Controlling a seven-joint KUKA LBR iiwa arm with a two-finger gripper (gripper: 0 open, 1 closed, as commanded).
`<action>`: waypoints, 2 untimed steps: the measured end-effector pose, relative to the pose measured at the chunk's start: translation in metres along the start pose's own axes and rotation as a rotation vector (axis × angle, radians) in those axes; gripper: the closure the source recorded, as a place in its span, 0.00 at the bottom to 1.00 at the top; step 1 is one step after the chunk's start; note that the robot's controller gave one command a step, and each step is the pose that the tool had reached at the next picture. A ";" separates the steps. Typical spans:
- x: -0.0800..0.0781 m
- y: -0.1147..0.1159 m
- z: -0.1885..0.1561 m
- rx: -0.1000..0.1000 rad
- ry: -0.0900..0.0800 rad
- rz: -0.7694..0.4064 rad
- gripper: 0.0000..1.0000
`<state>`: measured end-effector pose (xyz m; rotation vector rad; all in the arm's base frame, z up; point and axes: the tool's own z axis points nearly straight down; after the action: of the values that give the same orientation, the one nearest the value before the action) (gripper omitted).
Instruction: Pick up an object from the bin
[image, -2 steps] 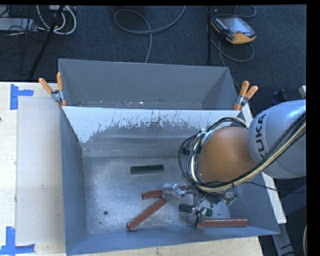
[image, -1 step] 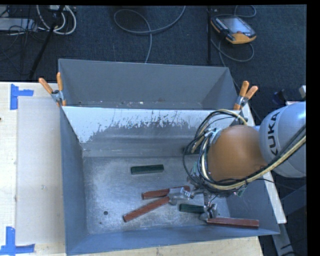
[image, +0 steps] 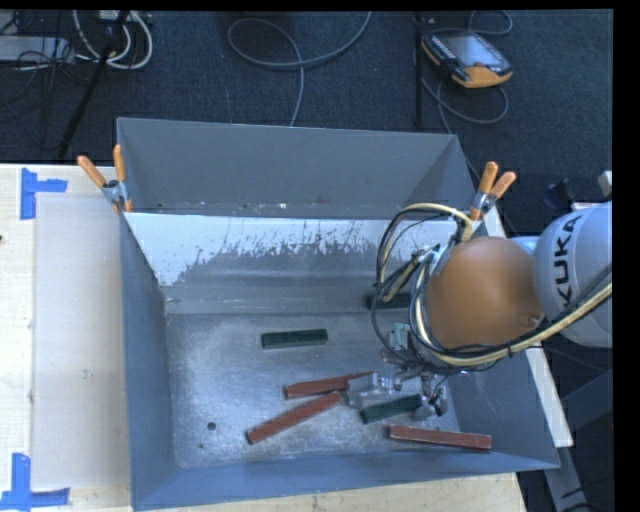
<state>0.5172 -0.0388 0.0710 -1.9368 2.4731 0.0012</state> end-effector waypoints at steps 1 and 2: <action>0.000 0.001 0.000 -0.002 -0.001 0.003 0.00; -0.024 -0.002 0.002 -0.001 -0.001 -0.271 0.00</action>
Offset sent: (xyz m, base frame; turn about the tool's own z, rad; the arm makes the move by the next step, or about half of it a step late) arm 0.0000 0.0000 0.0000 0.0000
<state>0.5245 -0.0156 0.0694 -2.2531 2.1883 0.0042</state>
